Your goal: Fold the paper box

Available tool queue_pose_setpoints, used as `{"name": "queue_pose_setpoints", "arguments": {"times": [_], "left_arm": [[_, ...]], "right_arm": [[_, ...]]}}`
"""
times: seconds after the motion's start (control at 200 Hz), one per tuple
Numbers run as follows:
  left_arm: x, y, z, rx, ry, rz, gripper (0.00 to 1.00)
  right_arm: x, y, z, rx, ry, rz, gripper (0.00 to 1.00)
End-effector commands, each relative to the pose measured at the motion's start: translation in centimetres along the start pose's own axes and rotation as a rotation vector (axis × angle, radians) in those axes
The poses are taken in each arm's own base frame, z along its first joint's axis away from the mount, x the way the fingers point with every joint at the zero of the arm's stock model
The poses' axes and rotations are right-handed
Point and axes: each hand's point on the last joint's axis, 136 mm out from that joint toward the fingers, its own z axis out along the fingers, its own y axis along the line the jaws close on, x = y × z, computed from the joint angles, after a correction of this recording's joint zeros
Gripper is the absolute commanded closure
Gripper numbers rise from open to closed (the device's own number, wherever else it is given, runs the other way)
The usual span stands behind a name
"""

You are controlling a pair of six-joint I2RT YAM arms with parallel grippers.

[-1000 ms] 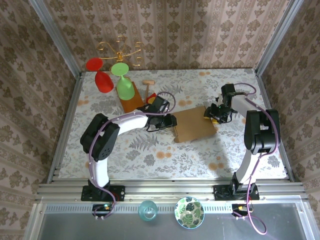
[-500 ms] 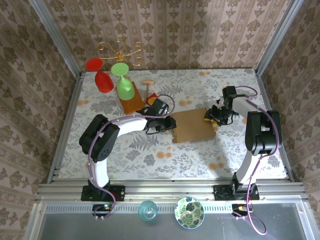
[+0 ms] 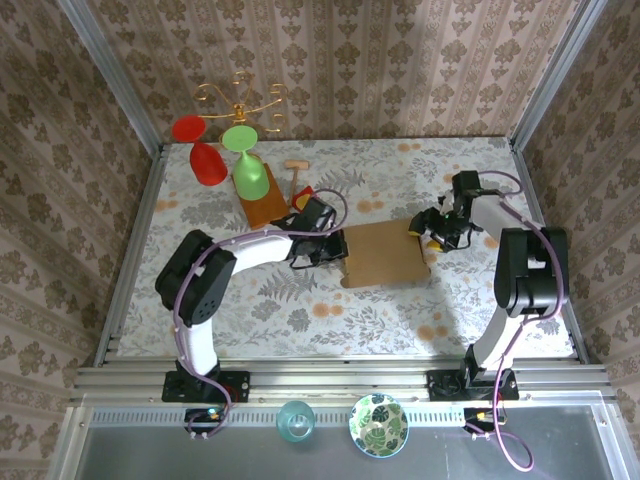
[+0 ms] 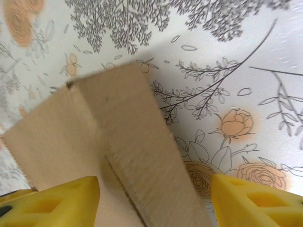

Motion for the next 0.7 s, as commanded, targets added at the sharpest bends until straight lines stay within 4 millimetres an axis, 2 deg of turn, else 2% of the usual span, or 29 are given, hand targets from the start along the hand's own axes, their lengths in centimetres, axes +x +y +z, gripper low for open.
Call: {"name": "queue_pose_setpoints", "arguments": {"times": [0.0,0.085,0.175,0.39,0.59,0.695], "left_arm": [[0.7,1.5,-1.2,0.007,0.05,-0.028,1.0],[0.8,1.4,-1.5,0.036,0.065,-0.012,1.0],[1.0,2.4,-1.4,0.033,0.091,-0.03,1.0],[0.5,3.4,-1.2,0.05,0.076,-0.052,1.0],[0.7,3.9,-0.8,0.05,0.089,-0.05,1.0],[0.4,4.0,-0.8,0.053,0.08,-0.05,1.0]], "right_arm": [[-0.2,1.0,-0.9,-0.104,-0.011,-0.001,0.28],[-0.3,2.5,-0.9,-0.219,-0.016,-0.02,0.24],[0.1,3.6,-0.8,-0.295,-0.004,-0.024,0.22],[2.1,3.0,0.4,-0.34,0.029,-0.038,0.19],[3.1,6.4,1.0,-0.455,0.08,-0.089,0.2],[3.8,6.8,1.8,-0.479,0.11,-0.07,0.24]]}}
